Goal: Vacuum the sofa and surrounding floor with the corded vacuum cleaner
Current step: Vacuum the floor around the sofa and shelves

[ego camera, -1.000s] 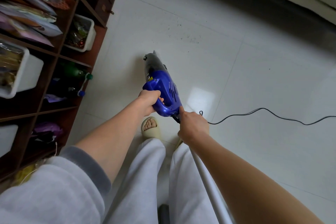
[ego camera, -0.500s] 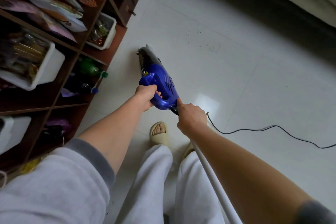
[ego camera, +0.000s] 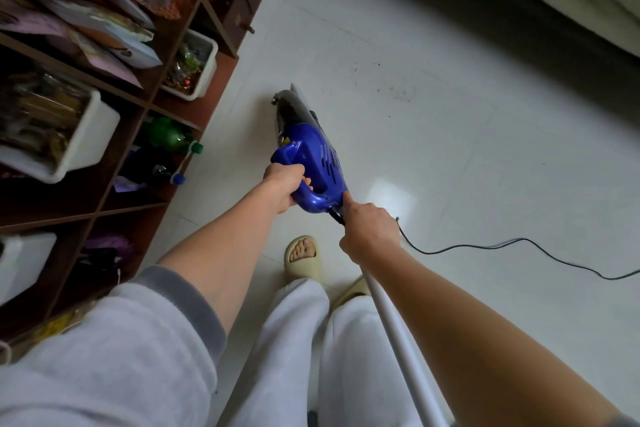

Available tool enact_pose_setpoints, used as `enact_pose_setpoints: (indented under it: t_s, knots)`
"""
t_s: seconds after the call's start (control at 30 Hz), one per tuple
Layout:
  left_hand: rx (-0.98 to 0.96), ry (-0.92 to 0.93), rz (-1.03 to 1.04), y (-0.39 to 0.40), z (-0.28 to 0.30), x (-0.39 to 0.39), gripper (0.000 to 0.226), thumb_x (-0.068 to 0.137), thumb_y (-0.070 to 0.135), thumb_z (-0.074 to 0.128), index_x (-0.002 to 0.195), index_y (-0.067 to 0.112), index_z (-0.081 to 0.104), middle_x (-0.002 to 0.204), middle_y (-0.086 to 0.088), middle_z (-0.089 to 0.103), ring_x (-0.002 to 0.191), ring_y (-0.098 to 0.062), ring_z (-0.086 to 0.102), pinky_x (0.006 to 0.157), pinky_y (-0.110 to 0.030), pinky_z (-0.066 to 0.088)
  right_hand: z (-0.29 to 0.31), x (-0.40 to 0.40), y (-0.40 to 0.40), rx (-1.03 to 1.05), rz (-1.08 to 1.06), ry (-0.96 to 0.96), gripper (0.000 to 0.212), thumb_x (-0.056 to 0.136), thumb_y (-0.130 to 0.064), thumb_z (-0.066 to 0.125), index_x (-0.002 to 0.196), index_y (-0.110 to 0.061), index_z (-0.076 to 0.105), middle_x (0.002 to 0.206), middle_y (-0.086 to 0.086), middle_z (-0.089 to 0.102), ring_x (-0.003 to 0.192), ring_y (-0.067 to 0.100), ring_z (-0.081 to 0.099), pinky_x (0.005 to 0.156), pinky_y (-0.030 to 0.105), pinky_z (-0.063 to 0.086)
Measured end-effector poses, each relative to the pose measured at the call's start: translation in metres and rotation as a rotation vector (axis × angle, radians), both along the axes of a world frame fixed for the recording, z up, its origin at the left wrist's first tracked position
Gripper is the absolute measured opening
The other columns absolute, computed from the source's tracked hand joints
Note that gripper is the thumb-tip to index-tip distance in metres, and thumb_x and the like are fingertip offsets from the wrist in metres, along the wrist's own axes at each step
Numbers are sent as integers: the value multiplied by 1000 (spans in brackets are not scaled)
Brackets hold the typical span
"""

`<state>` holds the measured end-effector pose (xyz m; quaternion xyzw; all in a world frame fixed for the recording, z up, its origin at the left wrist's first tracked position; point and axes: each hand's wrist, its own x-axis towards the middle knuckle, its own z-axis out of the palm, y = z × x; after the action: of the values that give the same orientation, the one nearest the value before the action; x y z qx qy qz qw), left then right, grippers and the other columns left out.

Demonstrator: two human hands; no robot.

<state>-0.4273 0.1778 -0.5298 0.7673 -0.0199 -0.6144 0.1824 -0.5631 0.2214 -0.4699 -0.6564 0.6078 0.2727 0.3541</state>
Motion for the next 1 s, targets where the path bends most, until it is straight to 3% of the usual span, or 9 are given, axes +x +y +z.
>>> enact_pose_setpoints:
  t_s: [0.27,1.0]
  knots:
    - [-1,-7,-47,1,2,-23,33,90,-2,44,122,-2,55,73,-4,54,66,-12,55,62,-28,49,-1,-19,6,7,-40,6,64,83,-5,56,140,-19,30,85,4,49,76,25,47,61,32,40]
    - [24,-1,-216,4,3,-77,31,90,1,51,120,2,56,77,-6,59,70,-15,59,71,-31,52,1,-72,30,27,-205,-37,61,79,-3,53,135,-19,33,86,4,49,78,25,48,61,32,41]
